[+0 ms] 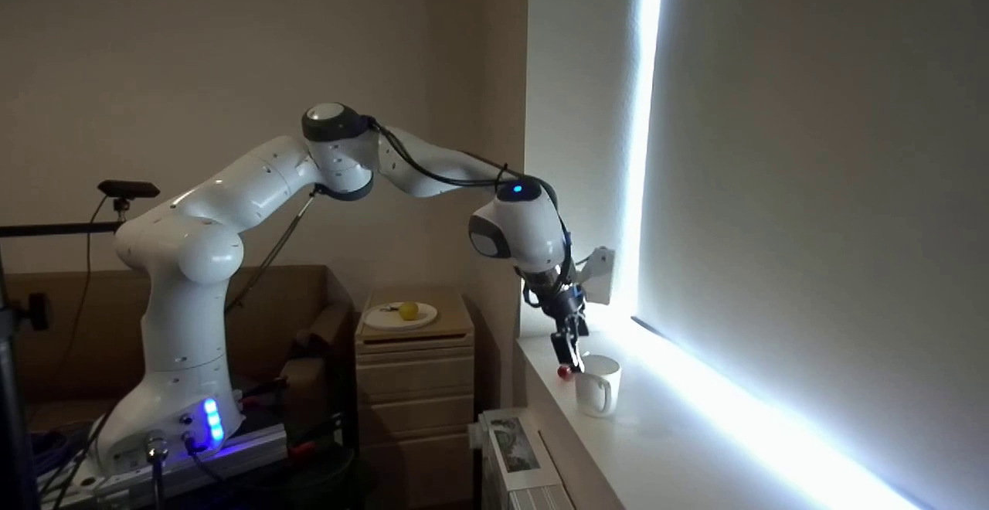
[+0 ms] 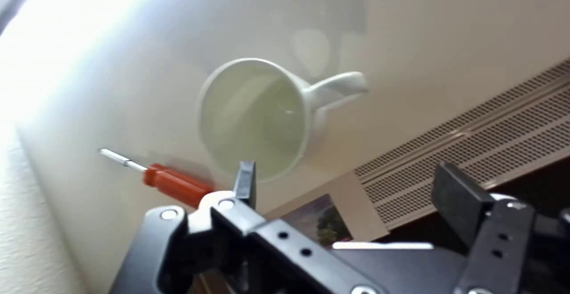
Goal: Put the keys on the plate, slide the plate to the left, then put the cup on the windowsill on the right side of the nightstand
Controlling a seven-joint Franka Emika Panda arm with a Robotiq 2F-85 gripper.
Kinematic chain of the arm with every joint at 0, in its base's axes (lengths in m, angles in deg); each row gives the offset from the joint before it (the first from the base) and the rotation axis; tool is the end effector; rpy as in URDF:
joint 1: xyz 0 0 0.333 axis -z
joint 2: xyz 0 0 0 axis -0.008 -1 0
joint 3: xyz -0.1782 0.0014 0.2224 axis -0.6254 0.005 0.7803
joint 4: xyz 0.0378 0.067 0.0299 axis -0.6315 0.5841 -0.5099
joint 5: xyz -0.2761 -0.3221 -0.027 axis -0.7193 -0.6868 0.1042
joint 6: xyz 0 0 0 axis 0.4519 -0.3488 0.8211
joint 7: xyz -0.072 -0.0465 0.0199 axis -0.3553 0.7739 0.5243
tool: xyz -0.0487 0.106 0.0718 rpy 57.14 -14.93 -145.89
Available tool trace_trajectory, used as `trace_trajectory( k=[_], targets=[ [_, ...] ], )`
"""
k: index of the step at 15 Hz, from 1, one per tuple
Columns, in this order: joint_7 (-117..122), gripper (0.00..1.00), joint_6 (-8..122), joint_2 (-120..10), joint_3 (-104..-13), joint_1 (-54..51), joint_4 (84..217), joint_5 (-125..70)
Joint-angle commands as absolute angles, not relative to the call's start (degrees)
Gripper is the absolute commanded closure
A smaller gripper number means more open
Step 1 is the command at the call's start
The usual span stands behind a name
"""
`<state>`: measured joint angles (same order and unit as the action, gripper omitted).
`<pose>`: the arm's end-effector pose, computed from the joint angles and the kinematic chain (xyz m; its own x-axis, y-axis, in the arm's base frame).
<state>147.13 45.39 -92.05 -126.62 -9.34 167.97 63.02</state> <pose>0.3795 -0.5366 0.2229 -0.2533 0.9276 -0.2746 0.8682 0.3432 0.3584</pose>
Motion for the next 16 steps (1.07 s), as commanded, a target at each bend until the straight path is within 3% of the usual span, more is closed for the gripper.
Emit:
trace_trajectory(
  k=[1, 7, 8, 12, 16],
  targets=[
    [147.1, 0.00, 42.9, -86.8, -129.9, -12.3, 164.5, 59.3],
    [147.1, 0.00, 43.7, -86.3, -129.6, -12.1, 164.7, 58.7],
    [145.5, 0.00, 51.2, -82.2, -123.3, -9.8, 164.2, 53.8],
    [137.7, 0.00, 61.7, -79.9, -112.8, -6.7, 161.1, 49.5],
    [137.2, 0.00, 65.8, -80.9, -101.1, -0.8, 157.7, 39.7]
  ],
)
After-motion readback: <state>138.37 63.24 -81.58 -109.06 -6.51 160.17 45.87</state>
